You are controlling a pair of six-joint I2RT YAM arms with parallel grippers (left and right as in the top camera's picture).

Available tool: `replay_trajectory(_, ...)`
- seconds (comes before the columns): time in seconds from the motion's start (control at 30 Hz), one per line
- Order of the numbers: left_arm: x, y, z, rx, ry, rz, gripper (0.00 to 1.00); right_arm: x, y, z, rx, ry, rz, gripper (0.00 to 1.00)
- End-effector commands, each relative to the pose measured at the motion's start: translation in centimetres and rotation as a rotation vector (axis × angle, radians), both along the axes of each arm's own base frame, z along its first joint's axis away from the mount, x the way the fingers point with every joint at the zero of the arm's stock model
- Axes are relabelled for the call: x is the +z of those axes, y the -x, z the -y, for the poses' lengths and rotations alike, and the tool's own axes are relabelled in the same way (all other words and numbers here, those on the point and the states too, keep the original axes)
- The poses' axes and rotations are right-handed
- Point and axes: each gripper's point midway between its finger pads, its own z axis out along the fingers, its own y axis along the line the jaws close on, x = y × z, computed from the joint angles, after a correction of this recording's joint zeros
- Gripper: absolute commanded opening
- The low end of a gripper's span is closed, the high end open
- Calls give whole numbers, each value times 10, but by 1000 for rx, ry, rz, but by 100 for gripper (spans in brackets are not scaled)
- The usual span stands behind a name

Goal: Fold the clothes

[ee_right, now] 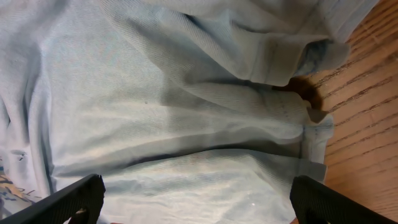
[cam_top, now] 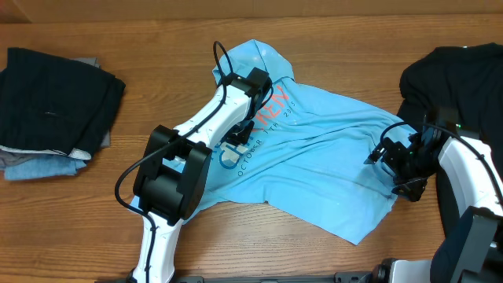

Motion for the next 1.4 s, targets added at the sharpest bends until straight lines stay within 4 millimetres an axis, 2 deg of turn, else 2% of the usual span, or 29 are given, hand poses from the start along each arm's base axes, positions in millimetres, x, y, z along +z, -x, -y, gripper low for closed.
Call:
replay_trajectory(0.0,13,-7,-15,-2,-87,55,4,4,-6,4,0,12,20,100)
replay_trajectory(0.13,22,-17,-35,21,-159,100,4,4,-6,4,0,12,20,100)
replay_trajectory(0.27,28,-30,-68,101,-184,121,4,4,-6,4,1,12,20,100)
replay_trajectory(0.4,29,-39,-110,213,-183,131,4,4,-6,4,0,12,20,100)
replay_trajectory(0.53,31,-53,-168,328,-201,171,4,4,-6,4,0,12,20,100)
replay_trajectory(0.63,32,-68,-191,368,-186,230,6,4,-6,4,0,12,20,100)
replay_trajectory(0.67,33,-74,-198,386,-179,259,19,4,-6,4,0,12,20,100)
replay_trajectory(0.7,34,-79,-202,399,-174,281,37,4,-6,4,0,12,20,100)
replay_trajectory(0.73,34,-83,-207,412,-169,300,45,4,-6,4,0,12,20,100)
replay_trajectory(0.77,35,-87,-212,426,-164,321,73,4,-6,4,0,12,20,100)
replay_trajectory(0.8,36,-90,-215,436,-160,337,93,4,-6,4,0,12,20,100)
replay_trajectory(0.83,39,-92,-218,443,-156,346,100,4,-6,4,0,12,20,100)
replay_trajectory(0.87,43,-96,-220,451,-140,354,100,4,-6,4,0,12,20,100)
replay_trajectory(0.97,65,-104,-201,471,14,333,100,4,-6,4,0,12,20,100)
replay_trajectory(1.07,92,-113,-161,451,263,300,100,4,-6,4,0,12,20,100)
replay_trajectory(1.1,104,-116,-138,403,394,278,100,4,-6,4,0,12,20,100)
replay_trajectory(1.13,124,-119,-100,300,595,247,100,4,-6,4,0,12,20,100)
replay_trajectory(1.2,147,-120,-57,161,802,222,100,4,-6,4,0,12,20,100)
replay_trajectory(1.27,150,-117,-39,118,849,206,100,4,-6,4,0,12,20,100)
replay_trajectory(1.37,146,-109,-27,102,821,176,100,4,-6,4,0,12,20,100)
